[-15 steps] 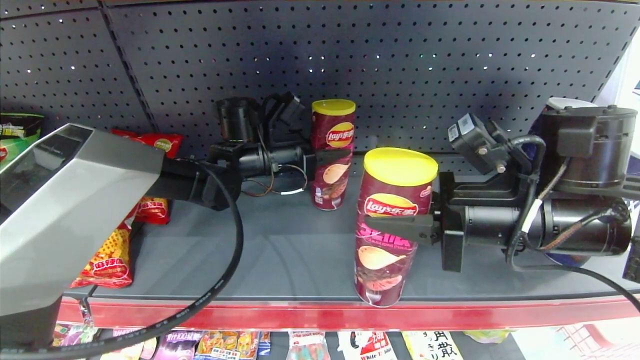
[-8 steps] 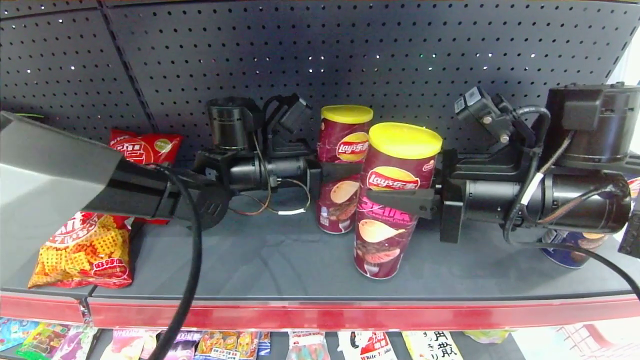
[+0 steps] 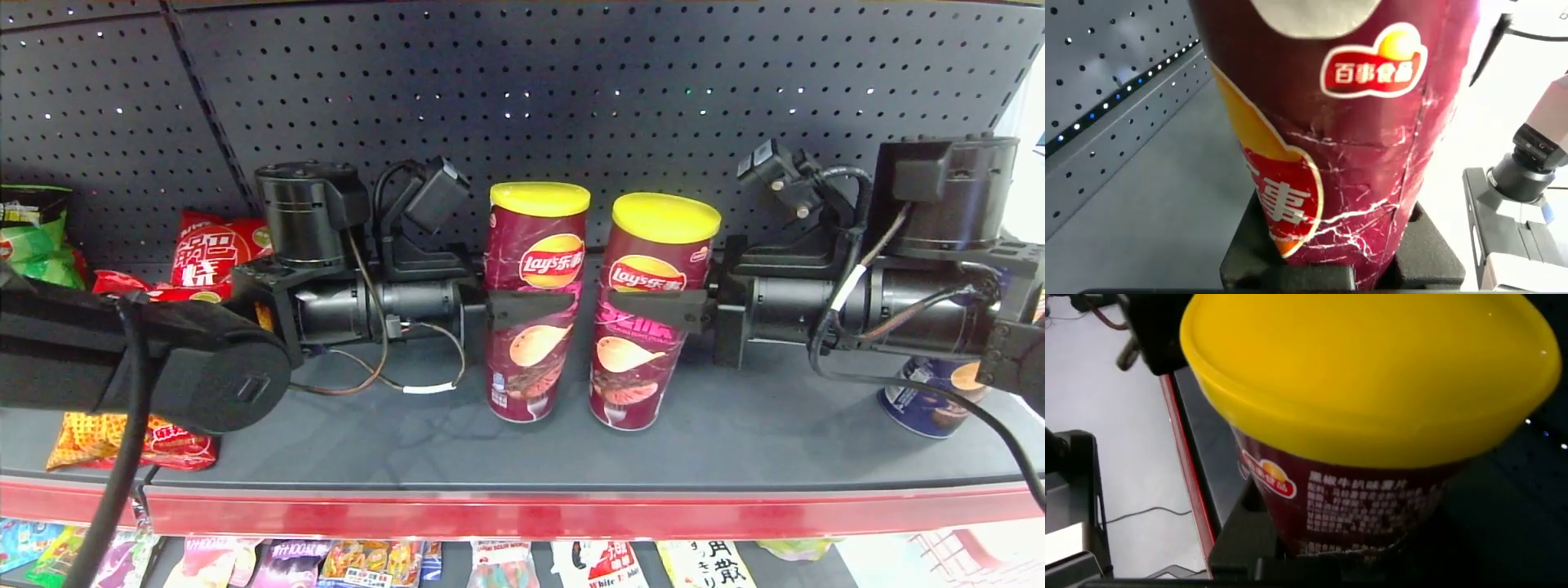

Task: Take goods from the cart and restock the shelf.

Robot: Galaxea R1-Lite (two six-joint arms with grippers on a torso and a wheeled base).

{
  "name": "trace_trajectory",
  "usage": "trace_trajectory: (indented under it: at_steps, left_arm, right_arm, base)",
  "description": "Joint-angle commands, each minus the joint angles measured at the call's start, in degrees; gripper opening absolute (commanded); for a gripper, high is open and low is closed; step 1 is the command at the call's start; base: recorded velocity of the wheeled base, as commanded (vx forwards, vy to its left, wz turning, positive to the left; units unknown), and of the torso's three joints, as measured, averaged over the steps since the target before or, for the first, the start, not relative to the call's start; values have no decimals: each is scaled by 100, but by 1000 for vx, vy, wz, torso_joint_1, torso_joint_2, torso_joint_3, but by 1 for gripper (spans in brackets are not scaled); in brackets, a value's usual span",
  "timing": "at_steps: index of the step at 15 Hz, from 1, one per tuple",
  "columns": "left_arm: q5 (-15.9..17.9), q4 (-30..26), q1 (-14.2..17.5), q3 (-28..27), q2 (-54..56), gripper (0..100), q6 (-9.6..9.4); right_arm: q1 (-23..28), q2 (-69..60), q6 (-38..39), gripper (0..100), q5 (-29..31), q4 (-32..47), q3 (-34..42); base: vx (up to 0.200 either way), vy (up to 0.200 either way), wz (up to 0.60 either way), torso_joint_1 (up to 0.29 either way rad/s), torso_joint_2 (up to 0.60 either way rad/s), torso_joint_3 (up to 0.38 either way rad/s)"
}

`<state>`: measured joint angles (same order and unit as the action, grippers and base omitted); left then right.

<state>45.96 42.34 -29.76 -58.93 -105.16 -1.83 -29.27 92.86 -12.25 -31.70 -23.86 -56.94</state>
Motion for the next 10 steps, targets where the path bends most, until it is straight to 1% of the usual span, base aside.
trace_trajectory:
  at_steps: [1,4,7,10]
  left_arm:
    - [1,3,5,13,65,0,-2]
    - [1,3,-4,13,13,0,-19]
    - [54,3,-13,-40,-163,0,-28]
    - [54,82,-100,-92,-356,0,-37]
  right_arm:
    - [97,22,3,0,-3,-5,-1]
    - [369,180,-14,0,-3,-5,-89]
    - [396,453,-14,0,5,4,-493]
    - [396,804,3,0,23,30,-1109]
  base:
    - [0,0,0,0,0,0]
    - [0,0,0,0,0,0]
    - [0,0,0,0,0,0]
    - [0,0,0,0,0,0]
